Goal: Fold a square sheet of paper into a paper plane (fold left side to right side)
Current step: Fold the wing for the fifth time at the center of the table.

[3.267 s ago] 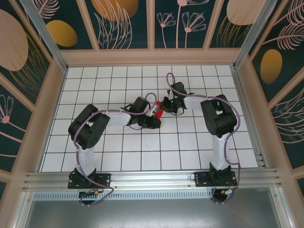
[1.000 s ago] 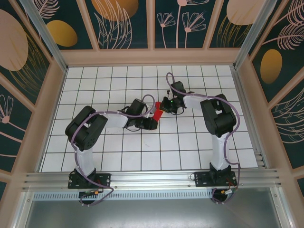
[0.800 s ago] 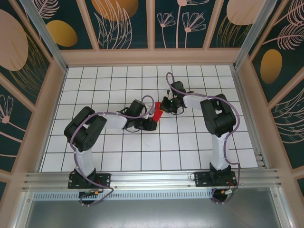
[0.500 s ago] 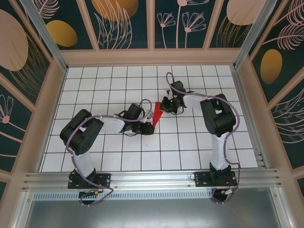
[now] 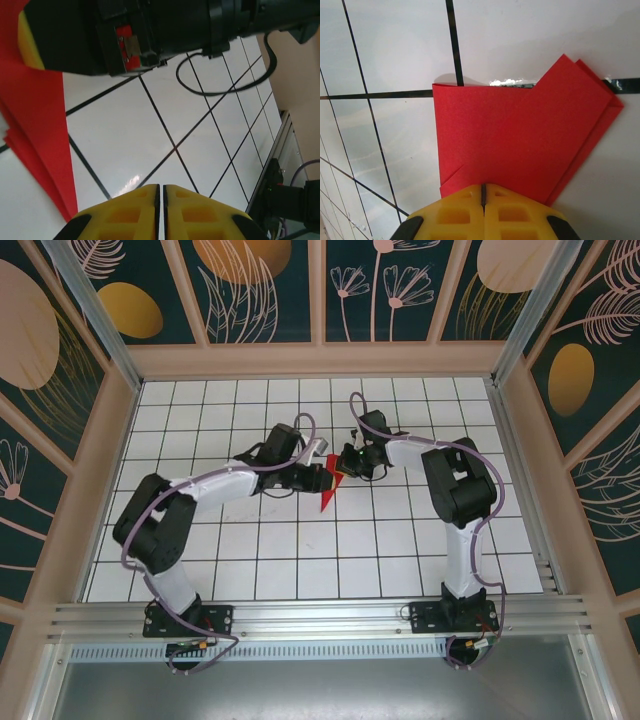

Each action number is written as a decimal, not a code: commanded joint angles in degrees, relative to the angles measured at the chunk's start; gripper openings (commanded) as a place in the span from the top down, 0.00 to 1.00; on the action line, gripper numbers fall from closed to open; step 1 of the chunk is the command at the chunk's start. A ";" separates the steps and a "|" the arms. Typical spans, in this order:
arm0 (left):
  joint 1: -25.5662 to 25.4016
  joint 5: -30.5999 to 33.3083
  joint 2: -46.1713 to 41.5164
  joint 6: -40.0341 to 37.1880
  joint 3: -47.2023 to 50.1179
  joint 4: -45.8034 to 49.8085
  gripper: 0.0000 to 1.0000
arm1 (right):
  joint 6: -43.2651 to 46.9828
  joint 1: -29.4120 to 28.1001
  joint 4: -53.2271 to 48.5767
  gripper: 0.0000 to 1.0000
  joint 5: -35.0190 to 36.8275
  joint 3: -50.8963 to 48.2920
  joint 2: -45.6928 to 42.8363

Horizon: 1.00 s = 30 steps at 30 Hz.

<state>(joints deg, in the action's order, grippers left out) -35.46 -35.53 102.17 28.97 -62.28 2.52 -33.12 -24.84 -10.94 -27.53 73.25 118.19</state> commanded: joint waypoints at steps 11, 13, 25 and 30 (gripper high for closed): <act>-0.07 2.98 11.07 0.34 0.56 -0.33 0.87 | 1.04 0.13 1.55 0.94 2.81 -1.00 -0.47; -0.09 4.16 11.63 0.43 1.23 -0.16 0.89 | 0.99 0.24 2.44 0.94 1.95 -1.51 -2.55; -0.42 4.40 11.92 0.98 5.14 -3.05 0.98 | -0.28 -3.15 2.91 0.94 -0.56 -10.28 -13.10; -0.49 4.45 11.72 0.92 4.95 -3.05 0.99 | -2.71 -4.82 5.79 0.95 -1.14 -9.99 -9.75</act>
<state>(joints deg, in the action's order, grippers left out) -35.46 -33.12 112.71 29.67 -59.02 -2.90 -34.06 -29.23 -7.51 -27.77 63.07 106.61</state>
